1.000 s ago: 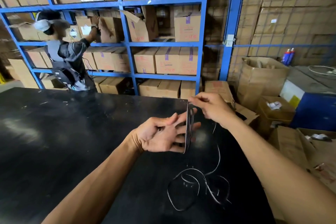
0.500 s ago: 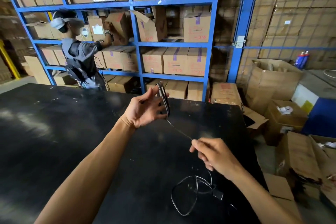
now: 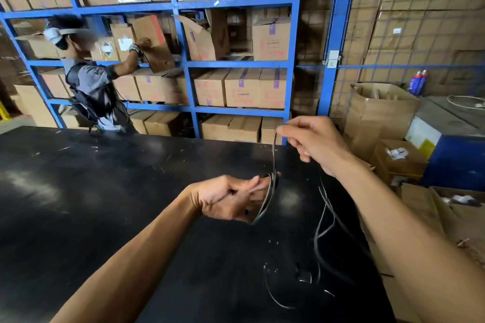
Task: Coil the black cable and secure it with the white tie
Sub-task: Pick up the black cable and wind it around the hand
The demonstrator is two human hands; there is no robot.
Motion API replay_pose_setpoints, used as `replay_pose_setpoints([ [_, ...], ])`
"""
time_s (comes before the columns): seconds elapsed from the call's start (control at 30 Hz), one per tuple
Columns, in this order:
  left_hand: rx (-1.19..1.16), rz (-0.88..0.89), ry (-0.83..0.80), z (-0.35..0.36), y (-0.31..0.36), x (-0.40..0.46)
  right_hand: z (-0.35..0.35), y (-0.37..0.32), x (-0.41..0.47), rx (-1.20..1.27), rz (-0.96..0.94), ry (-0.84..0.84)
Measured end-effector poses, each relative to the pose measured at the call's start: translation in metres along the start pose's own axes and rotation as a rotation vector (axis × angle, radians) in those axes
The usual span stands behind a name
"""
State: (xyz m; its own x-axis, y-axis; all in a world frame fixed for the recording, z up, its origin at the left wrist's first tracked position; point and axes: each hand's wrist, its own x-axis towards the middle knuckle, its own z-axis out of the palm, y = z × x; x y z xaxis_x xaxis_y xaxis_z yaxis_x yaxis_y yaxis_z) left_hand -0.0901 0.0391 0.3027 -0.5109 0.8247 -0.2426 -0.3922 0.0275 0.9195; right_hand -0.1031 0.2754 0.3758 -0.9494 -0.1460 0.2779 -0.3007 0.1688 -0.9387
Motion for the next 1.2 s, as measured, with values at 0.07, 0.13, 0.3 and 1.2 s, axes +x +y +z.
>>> replay_pose_setpoints([
  [0.07, -0.012, 0.021, -0.086, 0.009, -0.003, 0.0, 0.0, 0.002, 0.008, -0.027, 0.02, 0.058],
  [0.13, -0.033, 0.073, -0.178, 0.015, 0.0, -0.004, 0.003, 0.012, 0.011, -0.076, 0.057, 0.086],
  [0.3, -0.111, 0.314, -0.292, 0.017, 0.02, -0.011, 0.03, 0.062, -0.011, 0.048, 0.17, -0.051],
  [1.2, 0.014, -0.022, -0.044, -0.002, -0.008, -0.008, 0.009, 0.013, -0.002, -0.16, -0.049, -0.067],
])
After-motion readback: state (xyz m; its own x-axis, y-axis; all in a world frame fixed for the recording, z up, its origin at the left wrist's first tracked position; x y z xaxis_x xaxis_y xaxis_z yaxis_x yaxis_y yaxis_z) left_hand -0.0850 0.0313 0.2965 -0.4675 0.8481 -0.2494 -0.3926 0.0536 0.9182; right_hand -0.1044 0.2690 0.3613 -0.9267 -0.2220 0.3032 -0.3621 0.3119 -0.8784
